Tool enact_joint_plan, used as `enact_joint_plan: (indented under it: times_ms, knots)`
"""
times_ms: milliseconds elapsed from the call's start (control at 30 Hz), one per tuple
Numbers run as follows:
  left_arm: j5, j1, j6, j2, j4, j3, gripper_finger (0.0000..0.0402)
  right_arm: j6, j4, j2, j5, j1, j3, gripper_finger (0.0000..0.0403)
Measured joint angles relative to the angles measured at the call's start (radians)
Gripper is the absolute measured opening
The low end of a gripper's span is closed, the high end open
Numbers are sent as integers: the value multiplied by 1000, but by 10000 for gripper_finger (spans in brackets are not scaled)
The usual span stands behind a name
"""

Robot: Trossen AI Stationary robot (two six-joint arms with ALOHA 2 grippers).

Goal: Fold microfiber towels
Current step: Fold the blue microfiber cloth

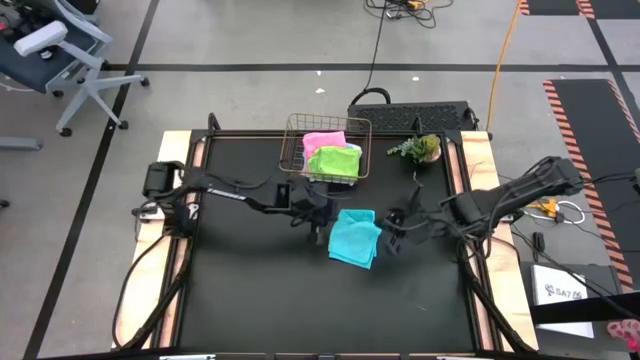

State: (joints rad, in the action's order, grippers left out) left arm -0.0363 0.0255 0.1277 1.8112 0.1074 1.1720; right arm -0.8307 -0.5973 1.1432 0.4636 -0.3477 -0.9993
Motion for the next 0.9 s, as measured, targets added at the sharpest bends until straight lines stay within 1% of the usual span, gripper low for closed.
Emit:
enact_joint_plan:
  times_ms: [133,333,400,533,633,700,900]
  knots:
    - [12,-2,97,36,-13,43,10,17,-45,4,2,17,2,0]
    - [38,10,128,115,-2,58,3,59,-98,13,-47,37,3,0]
    - [41,18,123,126,-36,63,6,63,-95,9,-52,41,2,0]
    - [29,41,91,129,-55,61,25,61,-106,8,-72,41,2,0]
    - [-13,57,196,129,-87,61,42,61,-113,8,-73,40,2,0]
    - [-21,60,263,129,-87,61,56,61,-115,8,-73,40,2,0]
    - [-24,59,377,162,-86,60,94,33,-120,8,-73,40,2,0]
